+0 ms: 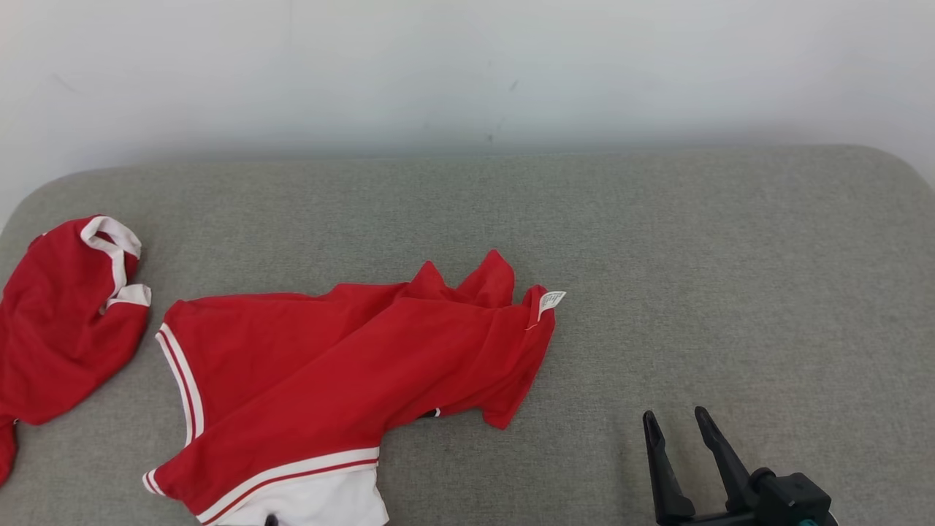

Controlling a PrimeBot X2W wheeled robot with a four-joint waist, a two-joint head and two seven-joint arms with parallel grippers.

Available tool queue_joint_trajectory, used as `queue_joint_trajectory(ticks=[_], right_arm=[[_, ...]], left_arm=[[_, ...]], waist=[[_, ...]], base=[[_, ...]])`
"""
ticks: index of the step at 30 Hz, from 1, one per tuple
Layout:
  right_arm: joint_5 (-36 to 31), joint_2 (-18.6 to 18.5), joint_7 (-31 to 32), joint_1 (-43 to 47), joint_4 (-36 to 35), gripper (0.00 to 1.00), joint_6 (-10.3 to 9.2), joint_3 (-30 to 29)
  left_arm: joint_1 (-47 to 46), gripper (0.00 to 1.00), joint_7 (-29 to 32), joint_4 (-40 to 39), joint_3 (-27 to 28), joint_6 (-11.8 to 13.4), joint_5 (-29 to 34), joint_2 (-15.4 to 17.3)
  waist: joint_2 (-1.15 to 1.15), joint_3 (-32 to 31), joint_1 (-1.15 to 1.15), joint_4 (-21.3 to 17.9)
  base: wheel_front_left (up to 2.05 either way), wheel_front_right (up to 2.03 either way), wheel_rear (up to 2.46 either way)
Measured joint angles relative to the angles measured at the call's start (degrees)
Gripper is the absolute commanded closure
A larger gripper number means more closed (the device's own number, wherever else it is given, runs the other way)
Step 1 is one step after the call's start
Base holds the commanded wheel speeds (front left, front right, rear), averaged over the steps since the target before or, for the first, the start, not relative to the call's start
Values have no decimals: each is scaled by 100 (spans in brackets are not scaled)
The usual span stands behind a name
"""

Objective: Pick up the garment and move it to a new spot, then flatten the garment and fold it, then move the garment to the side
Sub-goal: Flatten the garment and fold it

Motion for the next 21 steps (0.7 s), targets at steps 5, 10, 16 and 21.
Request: queue_joint_trajectory(ticks=[5,10,16,21], right_arm=[[12,-2,-1,12,-7,0,0,2],[64,-2,-1,17,-15,0,0,26],[87,-1,-1,15,-25,0,0,52],[87,-1,0,-2,9,0,0,43]], left_arm=[[37,100,0,-447,74,0,97,23],[322,100,0,-867,126,-1,147,176],[618,100,89,-970,181,-1,80,339],[708,100,218,-758,110,1,3,355]], waist=[[0,-21,0,112],[0,-26,0,269],[0,39,0,369],[0,87,0,381]], base=[[0,0,0],[0,0,0],[0,0,0],[0,0,0]])
